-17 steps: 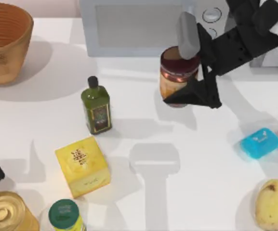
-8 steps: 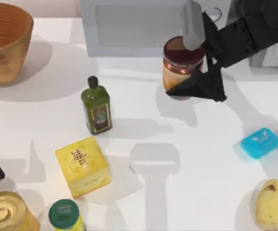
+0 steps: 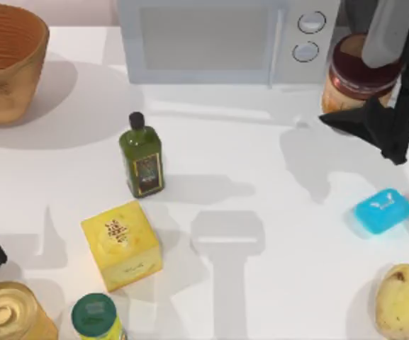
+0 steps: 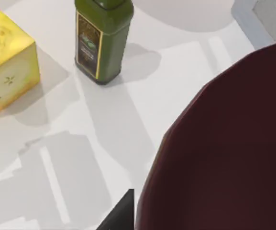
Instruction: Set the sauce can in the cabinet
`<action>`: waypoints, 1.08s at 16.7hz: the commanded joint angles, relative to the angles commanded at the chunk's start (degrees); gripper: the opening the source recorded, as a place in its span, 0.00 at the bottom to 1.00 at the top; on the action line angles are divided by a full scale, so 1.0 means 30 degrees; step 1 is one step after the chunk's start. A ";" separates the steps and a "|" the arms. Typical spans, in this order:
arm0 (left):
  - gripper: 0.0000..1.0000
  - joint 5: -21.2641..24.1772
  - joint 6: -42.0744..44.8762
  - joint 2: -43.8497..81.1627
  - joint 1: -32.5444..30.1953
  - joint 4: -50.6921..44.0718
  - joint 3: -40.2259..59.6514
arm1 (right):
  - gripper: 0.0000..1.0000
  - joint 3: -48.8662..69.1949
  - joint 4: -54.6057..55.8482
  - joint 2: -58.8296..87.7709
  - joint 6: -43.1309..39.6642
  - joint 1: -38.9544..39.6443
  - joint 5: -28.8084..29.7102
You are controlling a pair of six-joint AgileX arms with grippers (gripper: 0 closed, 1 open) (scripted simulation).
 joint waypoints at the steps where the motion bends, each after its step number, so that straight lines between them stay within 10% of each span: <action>1: 1.00 0.0000 0.0000 0.0000 0.0000 0.0000 0.0000 | 0.00 -0.1527 0.0641 -0.1940 0.0942 -0.0356 0.0731; 11: 1.00 0.0000 0.0000 0.0000 0.0000 0.0000 0.0000 | 0.00 -1.7673 0.7684 -2.1872 1.0642 -0.3952 0.8440; 18: 1.00 0.0000 0.0000 0.0000 0.0000 0.0000 0.0000 | 0.00 -2.2240 1.0670 -2.6949 1.3895 -0.5035 1.0923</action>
